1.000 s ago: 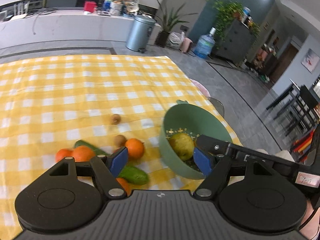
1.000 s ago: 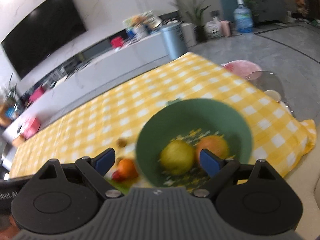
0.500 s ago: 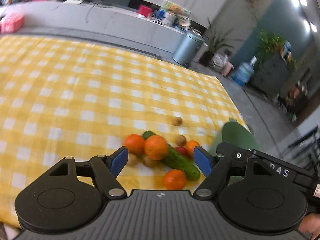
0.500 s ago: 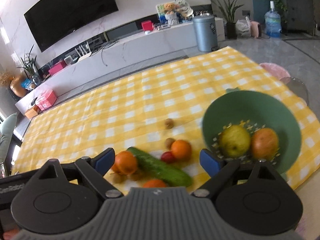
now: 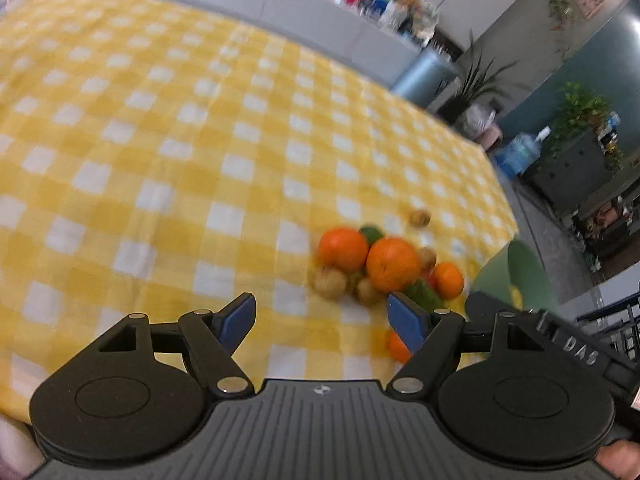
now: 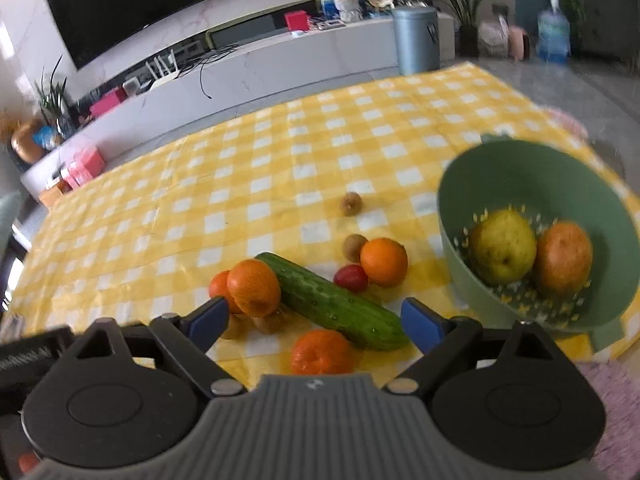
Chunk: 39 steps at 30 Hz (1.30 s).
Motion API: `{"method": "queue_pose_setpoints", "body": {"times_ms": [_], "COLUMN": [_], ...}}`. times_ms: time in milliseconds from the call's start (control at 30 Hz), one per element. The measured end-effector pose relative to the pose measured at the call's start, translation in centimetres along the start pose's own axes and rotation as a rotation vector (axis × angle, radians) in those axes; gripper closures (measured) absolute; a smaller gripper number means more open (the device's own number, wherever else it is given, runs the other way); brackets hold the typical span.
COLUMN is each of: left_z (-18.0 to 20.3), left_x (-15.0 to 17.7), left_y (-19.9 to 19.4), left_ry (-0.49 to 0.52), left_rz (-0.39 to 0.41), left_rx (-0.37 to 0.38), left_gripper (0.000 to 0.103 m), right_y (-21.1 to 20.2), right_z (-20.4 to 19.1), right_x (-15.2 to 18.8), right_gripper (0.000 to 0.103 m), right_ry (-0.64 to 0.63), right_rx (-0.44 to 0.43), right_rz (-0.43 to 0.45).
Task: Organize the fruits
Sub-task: 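Move the right gripper to an orange and close on it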
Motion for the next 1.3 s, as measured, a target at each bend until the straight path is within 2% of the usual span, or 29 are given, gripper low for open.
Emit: {"method": "queue_pose_setpoints", "body": {"times_ms": [133,167,200,300,467,633,767,867,1033,1100,1200,1300], "left_z": [-0.1,0.0,0.0,0.2,0.3,0.0,-0.4,-0.5,-0.4,0.1,1.4,2.9], "left_x": [1.4,1.7,1.9,2.3,2.2,1.7,1.5,1.6,1.7,1.4,0.8,0.3], "left_y": [1.3,1.4,1.5,1.6,1.4,1.0,0.9,1.0,1.3,1.2,0.8,0.0], "left_ry": [0.002,0.016,0.028,0.038,0.041,0.037,0.053,0.054,0.073,0.081,0.083,0.137], "left_rz": [-0.064,-0.07,-0.077,-0.092,-0.095,-0.081,-0.071,-0.073,-0.054,-0.016,0.033,0.129], "left_rx": [-0.003,-0.006,-0.008,-0.006,-0.009,-0.015,-0.055,-0.057,-0.06,-0.015,0.115,0.202], "left_gripper": [0.016,0.016,0.016,0.016,0.015,0.015,0.016,0.016,0.016,0.017,0.017,0.017], "right_y": [1.2,1.3,1.4,2.0,3.4,4.6,5.3,5.5,5.5,5.4,5.3,5.2], "right_z": [2.1,2.3,2.4,2.4,2.4,1.4,0.7,0.6,0.2,0.2,0.3,0.5], "right_x": [1.4,1.7,1.9,2.8,4.3,4.6,5.4,5.2,5.1,5.1,5.0,5.1], "right_gripper": [0.032,0.039,0.041,0.042,0.049,0.049,0.05,0.058,0.059,0.059,0.059,0.059], "right_ry": [0.12,0.125,0.12,0.107,0.2,0.162,0.14,0.114,0.073,0.071,0.094,0.114], "right_rx": [0.015,0.017,0.017,0.015,0.007,0.047,0.053,0.081,0.086,0.075,0.04,0.028], "right_rz": [-0.102,-0.113,-0.123,-0.15,-0.205,-0.217,-0.25,-0.229,-0.204,-0.199,-0.191,-0.194]}}
Point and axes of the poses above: each gripper's, at about its wrist camera, not at the fingertips, and y roughly the way its jaws point, z to its right, x to its underside, the point moved 10 cm from there along y, roughly the way its jaws point, and after that the axes turned 13 degrees about z, right-handed, at the moved point
